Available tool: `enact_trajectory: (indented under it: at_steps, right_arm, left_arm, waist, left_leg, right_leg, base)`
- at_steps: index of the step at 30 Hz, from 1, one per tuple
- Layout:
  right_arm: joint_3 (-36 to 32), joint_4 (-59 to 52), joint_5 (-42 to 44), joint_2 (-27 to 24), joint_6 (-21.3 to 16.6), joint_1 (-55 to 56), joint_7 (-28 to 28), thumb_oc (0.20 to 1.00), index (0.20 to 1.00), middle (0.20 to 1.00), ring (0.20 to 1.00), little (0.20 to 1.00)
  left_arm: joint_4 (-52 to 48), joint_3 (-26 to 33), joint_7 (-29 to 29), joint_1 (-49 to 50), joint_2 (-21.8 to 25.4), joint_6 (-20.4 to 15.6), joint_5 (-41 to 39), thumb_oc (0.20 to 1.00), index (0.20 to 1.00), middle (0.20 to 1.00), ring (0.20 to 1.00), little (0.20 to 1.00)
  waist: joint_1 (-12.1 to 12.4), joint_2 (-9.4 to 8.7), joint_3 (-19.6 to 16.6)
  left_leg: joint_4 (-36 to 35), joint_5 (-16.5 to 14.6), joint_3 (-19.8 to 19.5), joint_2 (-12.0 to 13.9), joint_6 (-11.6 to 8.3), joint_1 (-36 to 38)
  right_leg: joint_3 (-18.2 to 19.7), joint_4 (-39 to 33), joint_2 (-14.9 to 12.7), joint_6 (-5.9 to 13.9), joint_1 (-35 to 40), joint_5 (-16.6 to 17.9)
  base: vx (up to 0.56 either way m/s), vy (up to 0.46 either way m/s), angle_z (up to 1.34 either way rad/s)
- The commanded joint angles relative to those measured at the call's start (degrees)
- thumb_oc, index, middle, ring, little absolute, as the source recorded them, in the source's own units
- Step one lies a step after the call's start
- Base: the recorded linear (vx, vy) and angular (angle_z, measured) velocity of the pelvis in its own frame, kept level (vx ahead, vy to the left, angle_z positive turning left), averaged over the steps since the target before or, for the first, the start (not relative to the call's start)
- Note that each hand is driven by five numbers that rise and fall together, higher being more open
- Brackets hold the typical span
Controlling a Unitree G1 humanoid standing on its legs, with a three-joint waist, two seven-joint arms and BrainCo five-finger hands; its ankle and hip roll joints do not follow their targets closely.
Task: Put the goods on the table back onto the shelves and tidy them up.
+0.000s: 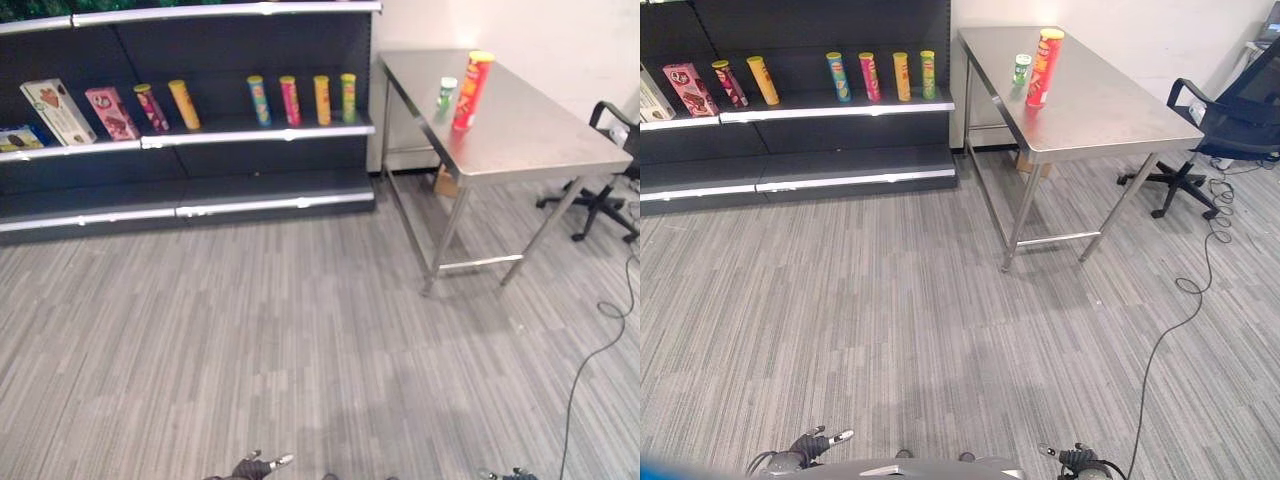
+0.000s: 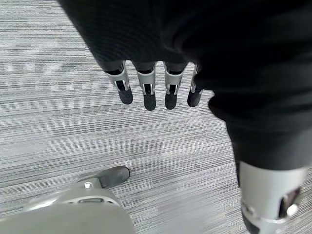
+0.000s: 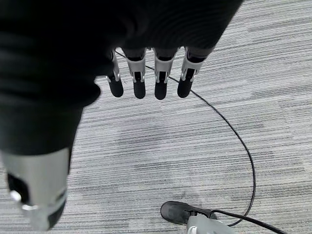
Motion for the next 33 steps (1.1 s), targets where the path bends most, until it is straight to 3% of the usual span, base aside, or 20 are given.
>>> enact_trajectory:
  at_steps: [1,24,33]
  right_arm:
    - [2.03,0.98,-1.58,-2.08,-0.60,-3.24,-0.18,1.000,1.000,1.000,1.000,1.000]
    - [5.87,0.47,-6.35,-2.62,0.00,-6.15,1.40,1.000,1.000,1.000,1.000,1.000]
    - [6.00,0.69,-6.20,-2.19,0.38,-7.13,1.49,1.000,1.000,1.000,1.000,1.000]
  left_arm:
    - [2.84,-1.22,-0.11,-3.39,0.55,-1.07,3.12,1.000,1.000,1.000,1.000,1.000]
    - [4.57,-1.47,-0.65,-3.53,1.07,-0.66,4.92,1.000,1.000,1.000,1.000,1.000]
    - [4.52,0.08,-0.75,-3.91,0.58,-0.97,1.65,1.000,1.000,1.000,1.000,1.000]
  waist:
    - [-0.49,0.27,-0.33]
    - [0.70,-0.06,-0.03]
    - [1.86,0.06,0.56]
  left_leg:
    - [0.57,-3.12,-0.33,4.01,-5.22,1.62]
    - [0.57,-3.00,-1.30,3.07,-4.61,0.20]
    - [0.57,-3.55,-2.06,1.03,-2.78,-0.86]
  right_leg:
    - [-0.46,0.81,-5.51,7.47,-2.01,-1.00]
    - [-0.95,1.25,-6.67,8.10,-3.17,-0.18]
    - [0.18,2.72,-8.10,9.25,-5.63,0.53]
  base:
    - [0.00,0.000,0.00]
    - [0.00,0.007,0.01]
    - [0.00,0.056,-0.04]
